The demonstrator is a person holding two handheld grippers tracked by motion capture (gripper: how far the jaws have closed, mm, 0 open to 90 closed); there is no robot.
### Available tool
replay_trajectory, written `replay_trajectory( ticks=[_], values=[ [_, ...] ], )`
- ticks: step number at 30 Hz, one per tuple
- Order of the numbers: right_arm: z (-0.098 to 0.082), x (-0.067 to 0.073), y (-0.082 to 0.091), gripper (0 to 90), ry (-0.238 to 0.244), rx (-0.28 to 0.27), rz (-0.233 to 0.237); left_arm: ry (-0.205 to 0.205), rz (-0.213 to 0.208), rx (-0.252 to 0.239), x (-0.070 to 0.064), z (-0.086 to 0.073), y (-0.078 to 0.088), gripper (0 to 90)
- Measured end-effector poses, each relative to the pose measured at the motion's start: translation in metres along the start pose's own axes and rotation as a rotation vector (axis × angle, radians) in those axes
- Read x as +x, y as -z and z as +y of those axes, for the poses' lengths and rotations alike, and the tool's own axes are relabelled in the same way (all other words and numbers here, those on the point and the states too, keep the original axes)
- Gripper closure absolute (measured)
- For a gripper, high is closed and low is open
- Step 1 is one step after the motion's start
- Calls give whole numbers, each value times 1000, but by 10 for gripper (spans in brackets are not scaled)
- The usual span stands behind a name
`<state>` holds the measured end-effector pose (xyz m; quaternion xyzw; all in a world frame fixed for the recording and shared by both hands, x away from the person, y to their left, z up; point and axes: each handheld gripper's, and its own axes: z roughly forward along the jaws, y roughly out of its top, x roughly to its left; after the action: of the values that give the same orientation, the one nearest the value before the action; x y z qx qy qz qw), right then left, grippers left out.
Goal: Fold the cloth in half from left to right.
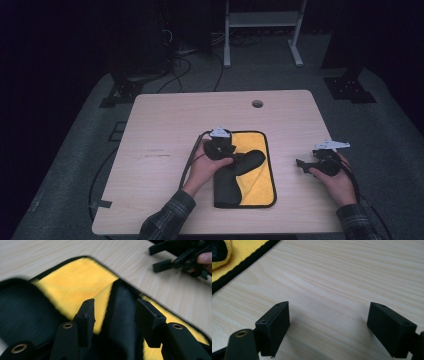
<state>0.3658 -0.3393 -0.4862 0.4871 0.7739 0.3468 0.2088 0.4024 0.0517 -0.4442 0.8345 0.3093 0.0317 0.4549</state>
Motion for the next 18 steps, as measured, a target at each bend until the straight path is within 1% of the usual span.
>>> replay_trajectory(
  ticks=[1, 3, 6, 7, 10, 12, 13, 15, 17, 18],
  values=[
    [0, 0, 0, 171, 0, 0, 0, 7, 17, 1, 3, -5, 4, 487],
    [0, 0, 0, 172, 0, 0, 0, 18, 36, 6, 9, -13, 10, 483],
    [0, 0, 0, 171, 0, 0, 0, 40, 66, 21, 18, -21, 17, 482],
    [0, 0, 0, 171, 0, 0, 0, 33, 89, 31, 20, -23, 20, 482],
    [0, 0, 0, 171, 0, 0, 0, 38, 124, 53, 27, -30, 26, 483],
    [0, 0, 0, 172, 0, 0, 0, 42, 138, 76, 31, -36, 26, 491],
    [0, 0, 0, 172, 0, 0, 0, 42, 138, 76, 31, -36, 26, 495],
    [0, 0, 0, 172, 0, 0, 0, 59, 146, 83, 33, -41, 24, 504],
    [0, 0, 0, 171, 0, 0, 0, 58, 146, 90, 34, -42, 23, 512],
    [0, 0, 0, 171, 0, 0, 0, 52, 151, 94, 34, -42, 22, 518]
  ],
)
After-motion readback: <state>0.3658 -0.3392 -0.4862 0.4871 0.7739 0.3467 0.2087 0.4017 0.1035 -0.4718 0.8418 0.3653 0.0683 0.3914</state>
